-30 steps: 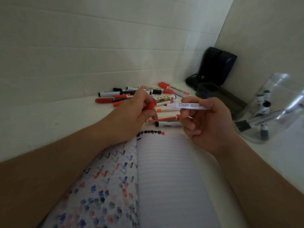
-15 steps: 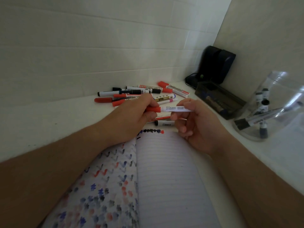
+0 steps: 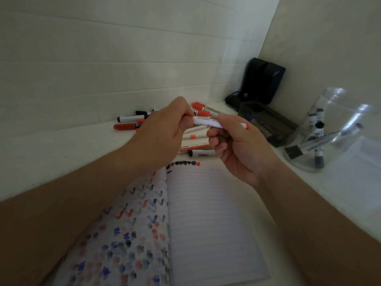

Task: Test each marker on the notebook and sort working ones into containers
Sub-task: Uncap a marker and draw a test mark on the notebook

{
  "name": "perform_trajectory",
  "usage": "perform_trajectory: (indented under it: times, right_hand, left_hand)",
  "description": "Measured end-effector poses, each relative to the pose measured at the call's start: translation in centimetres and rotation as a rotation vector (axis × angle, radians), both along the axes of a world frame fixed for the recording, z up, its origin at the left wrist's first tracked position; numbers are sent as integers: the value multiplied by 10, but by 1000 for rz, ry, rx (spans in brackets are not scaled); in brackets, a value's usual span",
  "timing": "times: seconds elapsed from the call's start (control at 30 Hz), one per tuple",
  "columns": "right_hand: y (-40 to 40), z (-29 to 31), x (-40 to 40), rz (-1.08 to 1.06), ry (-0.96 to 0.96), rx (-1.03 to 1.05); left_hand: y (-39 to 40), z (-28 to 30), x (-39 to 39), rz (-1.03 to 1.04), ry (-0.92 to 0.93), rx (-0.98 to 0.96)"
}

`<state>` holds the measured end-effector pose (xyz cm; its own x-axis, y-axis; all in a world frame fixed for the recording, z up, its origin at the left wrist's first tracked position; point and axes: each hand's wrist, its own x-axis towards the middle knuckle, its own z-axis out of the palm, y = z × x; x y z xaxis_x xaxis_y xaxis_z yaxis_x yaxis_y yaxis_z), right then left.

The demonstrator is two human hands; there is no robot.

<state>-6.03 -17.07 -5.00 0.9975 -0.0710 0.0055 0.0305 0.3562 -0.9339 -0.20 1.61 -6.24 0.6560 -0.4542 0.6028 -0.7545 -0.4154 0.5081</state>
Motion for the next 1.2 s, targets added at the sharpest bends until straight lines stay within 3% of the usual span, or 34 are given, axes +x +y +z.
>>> perform_trajectory:
  times: [0.17, 0.33, 0.47, 0.6, 0.8, 0.93, 1.1, 1.2]
  right_hand:
    - [1, 4, -3, -13, 21, -48]
    - [0, 5, -6, -69, 96, -188]
    - [-16, 2, -38, -139, 177, -64]
    - [-44, -4, -103, -346, 148, -48]
    - [-119, 27, -194, -839, -126, -83]
    - [-166, 35, -211, -997, -132, -43]
    - [-158, 25, -199, -914, -74, -126]
    - [-156, 31, -190, -947, -123, -31]
  left_hand:
    - [0, -2, -4, -15, 38, 29]
    - [-1, -3, -5, -14, 194, 190]
    - [-18, 16, -26, -71, 195, 313]
    - [-59, 36, -63, -202, 82, 463]
    - [-119, 46, -114, -375, 51, 409]
    - [-113, 39, -103, -315, 24, 462]
    - [-74, 15, -60, -132, 70, 534]
    - [-51, 2, -42, -64, 120, 525]
